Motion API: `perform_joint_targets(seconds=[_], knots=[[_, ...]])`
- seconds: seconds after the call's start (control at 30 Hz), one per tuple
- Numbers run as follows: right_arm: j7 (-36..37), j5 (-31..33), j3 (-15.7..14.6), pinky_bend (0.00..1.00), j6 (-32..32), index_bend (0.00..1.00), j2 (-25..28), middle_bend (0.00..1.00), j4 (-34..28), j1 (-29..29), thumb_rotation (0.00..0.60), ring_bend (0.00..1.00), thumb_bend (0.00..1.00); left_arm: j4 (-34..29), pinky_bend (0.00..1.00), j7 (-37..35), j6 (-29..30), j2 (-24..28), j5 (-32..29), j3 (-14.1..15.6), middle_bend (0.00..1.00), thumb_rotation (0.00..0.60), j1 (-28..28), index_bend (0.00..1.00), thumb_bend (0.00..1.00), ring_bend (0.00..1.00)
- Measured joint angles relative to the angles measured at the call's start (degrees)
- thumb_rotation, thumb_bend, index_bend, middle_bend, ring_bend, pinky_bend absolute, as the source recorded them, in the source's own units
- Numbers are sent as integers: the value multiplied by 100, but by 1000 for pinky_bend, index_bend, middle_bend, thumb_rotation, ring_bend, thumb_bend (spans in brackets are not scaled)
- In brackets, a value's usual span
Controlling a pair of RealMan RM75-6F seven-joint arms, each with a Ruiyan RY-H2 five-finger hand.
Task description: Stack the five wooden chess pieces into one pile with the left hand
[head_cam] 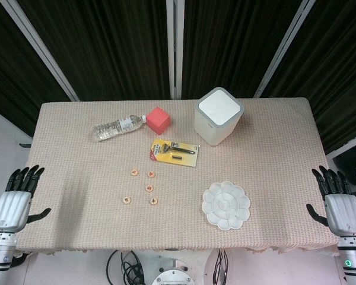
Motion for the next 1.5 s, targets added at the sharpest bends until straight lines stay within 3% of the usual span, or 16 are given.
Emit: perform_joint_targets(seconds=[0.3, 0.63, 0.93, 1.13, 1.3, 1.5], knots=[[33, 0, 10, 0, 31, 0, -8, 0, 40, -14, 600, 0, 222, 92, 0, -89, 84, -65, 125, 40, 33, 600, 8, 29, 0, 0], [63, 11, 34, 0, 32, 0, -6, 0, 42, -6, 600, 0, 225, -190, 0, 27, -33, -10, 547, 96, 64, 600, -204, 114, 0, 0], [30, 65, 53, 0, -58, 0, -11, 0, 40, 38, 600, 0, 228, -705, 0, 509, -1170, -26, 685, 91, 64, 600, -904, 121, 1, 0], [97, 94, 38, 0, -66, 0, -26, 0, 75, 18, 600, 0, 228, -856, 41, 1092, -2222, -473, 603, -83, 64, 600, -1698, 121, 46, 0], [271, 115, 16, 0, -53, 0, 0, 0, 104, -30, 600, 0, 228, -684, 113, 1455, -2902, -1039, 219, -317, 67, 600, -2301, 121, 93, 0], [424, 101, -4, 0, 32, 0, 57, 0, 108, -103, 600, 0, 228, -150, 80, 1501, -3278, -1592, -241, -526, 68, 600, -2712, 195, 96, 0]])
